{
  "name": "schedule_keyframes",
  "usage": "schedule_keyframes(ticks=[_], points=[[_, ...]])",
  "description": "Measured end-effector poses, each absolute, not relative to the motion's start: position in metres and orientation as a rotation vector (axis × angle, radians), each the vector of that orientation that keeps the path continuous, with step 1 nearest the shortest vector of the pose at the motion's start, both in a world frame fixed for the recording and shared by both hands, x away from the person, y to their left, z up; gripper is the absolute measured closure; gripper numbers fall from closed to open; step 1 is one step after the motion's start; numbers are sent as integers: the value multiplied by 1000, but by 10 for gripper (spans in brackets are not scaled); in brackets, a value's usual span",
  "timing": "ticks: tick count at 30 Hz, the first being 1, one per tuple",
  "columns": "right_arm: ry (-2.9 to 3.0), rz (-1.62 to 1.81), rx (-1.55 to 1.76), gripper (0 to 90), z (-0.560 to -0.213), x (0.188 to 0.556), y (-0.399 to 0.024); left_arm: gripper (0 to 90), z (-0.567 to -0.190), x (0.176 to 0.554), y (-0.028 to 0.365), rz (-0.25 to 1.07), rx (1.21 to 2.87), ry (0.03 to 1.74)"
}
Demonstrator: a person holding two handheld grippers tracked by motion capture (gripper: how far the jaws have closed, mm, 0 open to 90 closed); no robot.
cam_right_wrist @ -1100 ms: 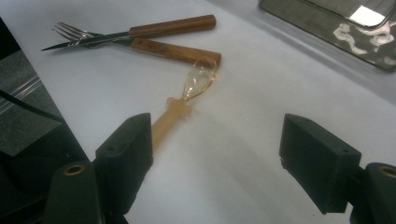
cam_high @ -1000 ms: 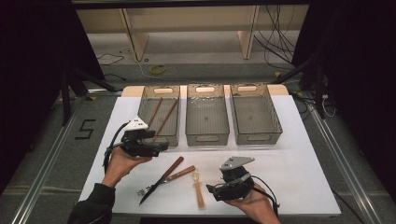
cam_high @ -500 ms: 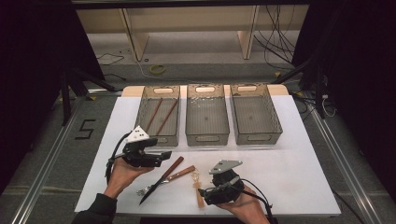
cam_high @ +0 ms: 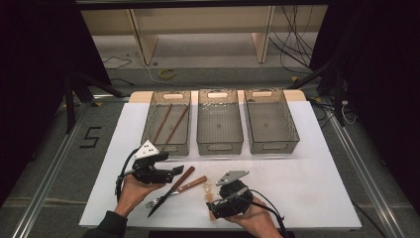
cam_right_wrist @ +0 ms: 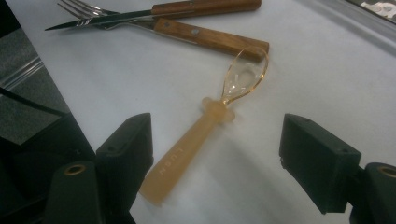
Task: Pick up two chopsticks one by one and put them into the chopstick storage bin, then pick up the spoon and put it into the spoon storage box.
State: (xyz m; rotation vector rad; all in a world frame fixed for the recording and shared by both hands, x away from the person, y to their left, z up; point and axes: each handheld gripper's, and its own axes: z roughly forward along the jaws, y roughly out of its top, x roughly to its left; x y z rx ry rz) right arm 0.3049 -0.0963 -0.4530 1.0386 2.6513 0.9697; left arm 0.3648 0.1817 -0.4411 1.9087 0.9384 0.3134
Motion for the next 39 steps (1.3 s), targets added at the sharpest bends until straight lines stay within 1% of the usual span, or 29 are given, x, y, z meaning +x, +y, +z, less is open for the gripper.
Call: schedule_keyframes(ticks=[6, 14, 18, 28, 33, 37, 39], points=[[2672, 942, 1037, 271, -456, 306, -91, 197, -440, 362, 182, 318, 1896, 936], [2717, 881, 1035, 279, -463, 313, -87, 195, -445, 359, 178, 329, 1924, 921], [2744, 856, 1017, 300, -464, 312, -84, 195, -448, 357, 176, 329, 1938, 913], [2772, 791, 986, 370, -469, 312, -77, 197, -450, 357, 177, 335, 1944, 913], [2794, 777, 972, 426, -470, 313, -75, 197, -450, 357, 177, 332, 1947, 911], [2830, 766, 974, 492, -472, 315, -73, 197, -452, 357, 176, 333, 1949, 910], [2827, 749, 959, 499, -473, 314, -70, 197, -452, 356, 175, 329, 1949, 910]])
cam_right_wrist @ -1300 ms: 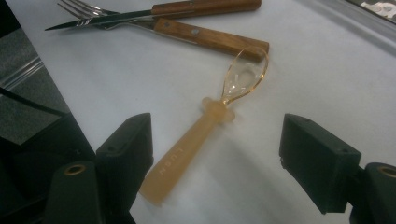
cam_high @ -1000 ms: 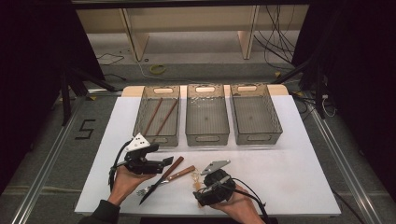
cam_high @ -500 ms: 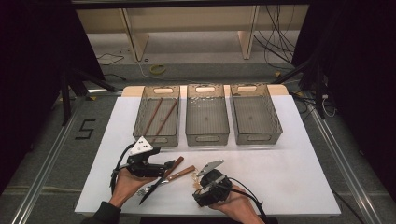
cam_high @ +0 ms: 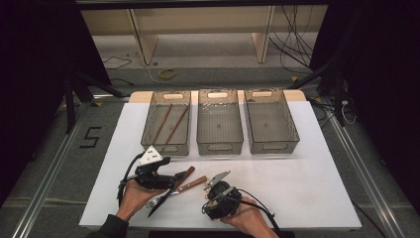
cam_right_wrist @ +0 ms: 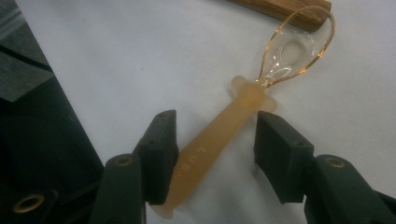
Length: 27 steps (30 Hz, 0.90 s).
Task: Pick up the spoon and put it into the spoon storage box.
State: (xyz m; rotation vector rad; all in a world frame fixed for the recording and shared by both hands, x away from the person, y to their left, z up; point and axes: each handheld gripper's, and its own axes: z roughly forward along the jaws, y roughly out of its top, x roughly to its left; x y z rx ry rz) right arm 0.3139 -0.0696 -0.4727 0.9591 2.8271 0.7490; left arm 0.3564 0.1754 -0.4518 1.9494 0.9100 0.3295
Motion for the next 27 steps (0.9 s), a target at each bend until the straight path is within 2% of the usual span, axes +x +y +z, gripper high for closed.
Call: schedule_keyframes(ticks=[10, 27], points=[[2818, 661, 912, 546, -471, 311, -62, 202, -452, 356, 174, 327, 1957, 899], [2868, 674, 920, 745, -468, 315, -70, 209, -453, 356, 176, 323, 1959, 905]])
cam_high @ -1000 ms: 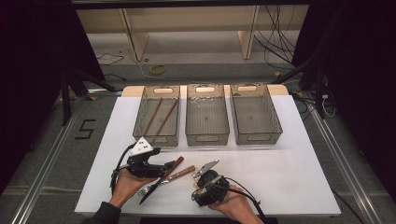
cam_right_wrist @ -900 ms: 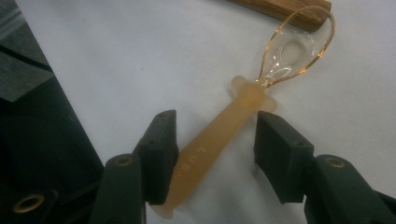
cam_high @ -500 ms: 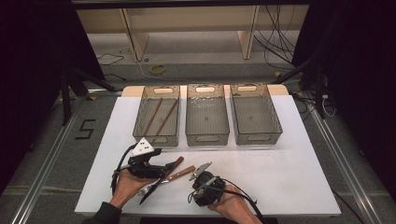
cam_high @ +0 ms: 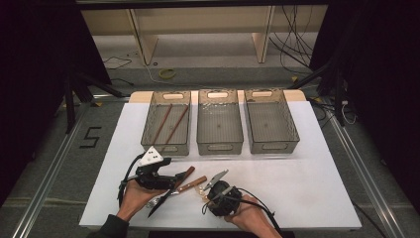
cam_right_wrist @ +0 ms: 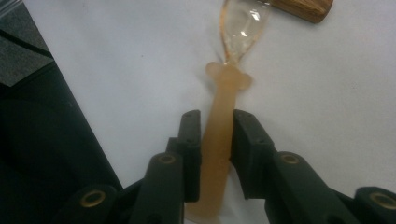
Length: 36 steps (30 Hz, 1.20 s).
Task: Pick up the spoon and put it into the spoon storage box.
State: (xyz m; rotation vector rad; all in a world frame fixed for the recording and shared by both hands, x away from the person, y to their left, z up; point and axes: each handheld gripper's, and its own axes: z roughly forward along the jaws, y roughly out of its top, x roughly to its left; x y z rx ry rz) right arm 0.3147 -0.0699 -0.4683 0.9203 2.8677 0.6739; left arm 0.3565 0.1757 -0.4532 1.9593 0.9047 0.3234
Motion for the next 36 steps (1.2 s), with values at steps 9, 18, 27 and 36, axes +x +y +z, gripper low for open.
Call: schedule_keyframes(ticks=[9, 18, 27, 36], points=[[2869, 703, 918, 771, -466, 317, -77, 211, -453, 357, 178, 322, 1948, 912], [2803, 839, 948, 772, -443, 328, -100, 211, -456, 359, 179, 300, 1955, 916], [2689, 955, 996, 772, -419, 346, -122, 207, -457, 359, 177, 291, 1958, 918], [2581, 1024, 1044, 772, -398, 371, -138, 206, -457, 359, 180, 291, 1959, 924]])
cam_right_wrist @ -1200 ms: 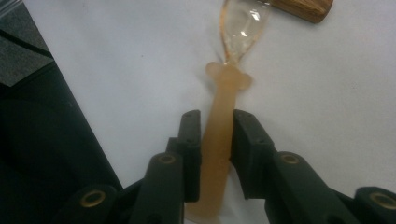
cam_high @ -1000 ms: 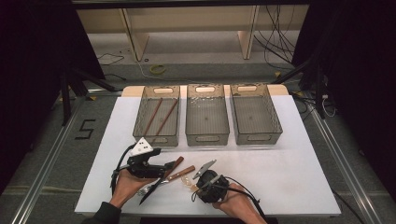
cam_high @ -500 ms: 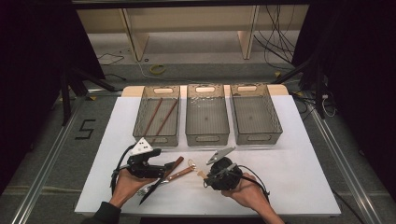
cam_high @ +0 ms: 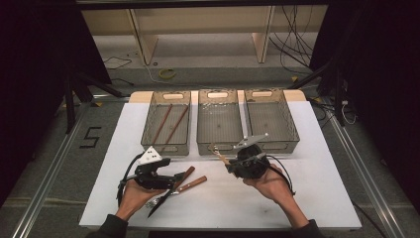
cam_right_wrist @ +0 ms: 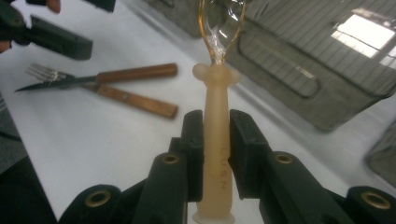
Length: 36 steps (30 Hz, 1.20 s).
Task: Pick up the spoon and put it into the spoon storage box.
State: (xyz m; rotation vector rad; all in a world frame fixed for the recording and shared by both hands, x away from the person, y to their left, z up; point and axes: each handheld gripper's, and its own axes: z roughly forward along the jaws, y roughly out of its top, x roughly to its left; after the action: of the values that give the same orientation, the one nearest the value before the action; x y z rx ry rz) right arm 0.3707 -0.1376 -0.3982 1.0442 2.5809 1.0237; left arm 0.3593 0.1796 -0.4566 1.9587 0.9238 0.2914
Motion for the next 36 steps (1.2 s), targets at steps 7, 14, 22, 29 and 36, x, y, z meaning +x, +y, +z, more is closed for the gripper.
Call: schedule_keyframes(ticks=[7, 14, 22, 29, 36], points=[[2526, 1057, 1093, 772, -390, 393, -144, 206, -456, 360, 182, 293, 1958, 931], [2484, 1058, 1141, 771, -386, 420, -142, 206, -456, 360, 183, 293, 1953, 934], [2426, 1068, 1182, 770, -379, 454, -135, 205, -456, 360, 182, 287, 1958, 926], [2388, 1054, 1220, 770, -379, 477, -123, 204, -456, 360, 183, 293, 1948, 929], [2374, 1025, 1256, 770, -381, 492, -114, 206, -456, 360, 183, 298, 1938, 929]])
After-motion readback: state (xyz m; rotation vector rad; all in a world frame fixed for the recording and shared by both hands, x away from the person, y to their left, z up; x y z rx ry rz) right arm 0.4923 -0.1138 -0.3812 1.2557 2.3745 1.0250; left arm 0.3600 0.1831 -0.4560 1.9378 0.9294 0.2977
